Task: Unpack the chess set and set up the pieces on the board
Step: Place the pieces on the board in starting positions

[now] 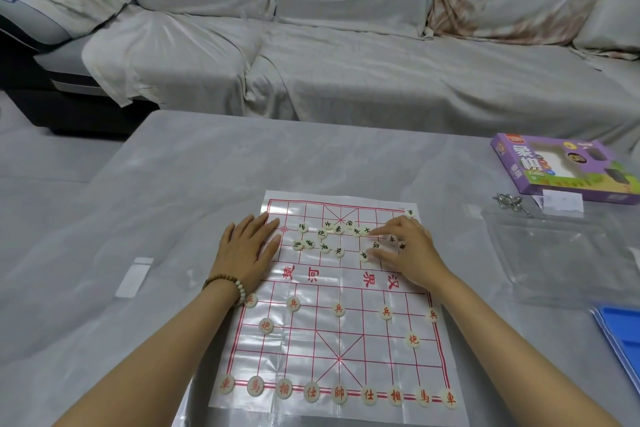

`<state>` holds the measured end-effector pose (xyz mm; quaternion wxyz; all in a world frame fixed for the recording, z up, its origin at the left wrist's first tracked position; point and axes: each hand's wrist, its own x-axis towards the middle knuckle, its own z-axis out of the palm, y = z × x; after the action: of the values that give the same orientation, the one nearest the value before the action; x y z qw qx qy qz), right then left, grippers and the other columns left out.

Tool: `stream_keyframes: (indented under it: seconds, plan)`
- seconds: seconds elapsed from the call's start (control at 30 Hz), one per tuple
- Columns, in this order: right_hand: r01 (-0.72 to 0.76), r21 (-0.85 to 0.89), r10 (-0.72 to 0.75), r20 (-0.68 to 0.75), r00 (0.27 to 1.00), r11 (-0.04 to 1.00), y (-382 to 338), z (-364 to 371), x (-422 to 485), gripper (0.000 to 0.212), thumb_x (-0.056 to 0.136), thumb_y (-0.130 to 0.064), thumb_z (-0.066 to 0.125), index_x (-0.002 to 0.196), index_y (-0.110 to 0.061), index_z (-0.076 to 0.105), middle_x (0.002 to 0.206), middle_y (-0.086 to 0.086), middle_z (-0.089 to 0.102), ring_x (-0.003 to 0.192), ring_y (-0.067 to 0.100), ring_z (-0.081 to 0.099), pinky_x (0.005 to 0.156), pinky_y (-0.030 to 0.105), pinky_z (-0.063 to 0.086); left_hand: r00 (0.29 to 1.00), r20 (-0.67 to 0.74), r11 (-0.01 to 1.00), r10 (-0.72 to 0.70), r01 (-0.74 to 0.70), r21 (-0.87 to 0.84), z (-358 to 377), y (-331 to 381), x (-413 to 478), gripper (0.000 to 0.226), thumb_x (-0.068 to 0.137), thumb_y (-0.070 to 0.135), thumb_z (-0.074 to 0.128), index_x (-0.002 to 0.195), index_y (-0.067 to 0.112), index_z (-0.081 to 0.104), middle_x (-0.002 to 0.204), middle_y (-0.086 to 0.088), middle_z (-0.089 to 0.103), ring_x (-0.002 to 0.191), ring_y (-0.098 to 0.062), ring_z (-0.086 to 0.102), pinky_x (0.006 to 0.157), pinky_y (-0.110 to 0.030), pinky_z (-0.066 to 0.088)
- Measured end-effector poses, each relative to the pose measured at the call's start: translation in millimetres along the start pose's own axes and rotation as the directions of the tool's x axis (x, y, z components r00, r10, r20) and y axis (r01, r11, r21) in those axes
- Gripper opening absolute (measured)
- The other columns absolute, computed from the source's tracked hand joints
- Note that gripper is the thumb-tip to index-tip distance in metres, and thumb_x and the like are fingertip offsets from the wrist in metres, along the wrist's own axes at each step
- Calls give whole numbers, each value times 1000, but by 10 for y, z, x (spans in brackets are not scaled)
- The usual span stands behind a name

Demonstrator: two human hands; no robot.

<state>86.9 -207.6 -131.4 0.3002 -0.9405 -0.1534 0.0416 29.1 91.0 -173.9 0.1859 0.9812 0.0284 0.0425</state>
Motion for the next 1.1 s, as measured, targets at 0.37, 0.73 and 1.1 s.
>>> stream_keyframes:
  seconds: [0.37,0.73,1.1]
  plan:
    - [-91,-72,88,-53,995,993,83,-66,128,27,87,-25,66,114,-27,66,111,-8,65,108,16,53,101,32,30,1000,7,1000,-7,7,-7,13,-11,12,87,75,75,-10,144,34,25,153,9,21,143,-12,11,117,-36,0]
    - [-99,4,99,-144,985,995,30,20,174,36,81,-22,72,116,-24,61,108,-10,67,108,12,57,102,25,25,1000,5,1000,-6,6,-9,18,-18,7,95,71,77,-18,144,35,25,153,10,20,143,-12,10,118,-36,0]
    - [-69,196,109,-201,974,978,-310,90,469,22,81,-20,72,101,-23,65,93,-12,65,89,7,57,92,23,39,995,-71,982,-65,52,-181,-36,4,4,78,82,63,0,142,26,33,151,6,29,142,-11,15,116,-32,-1]
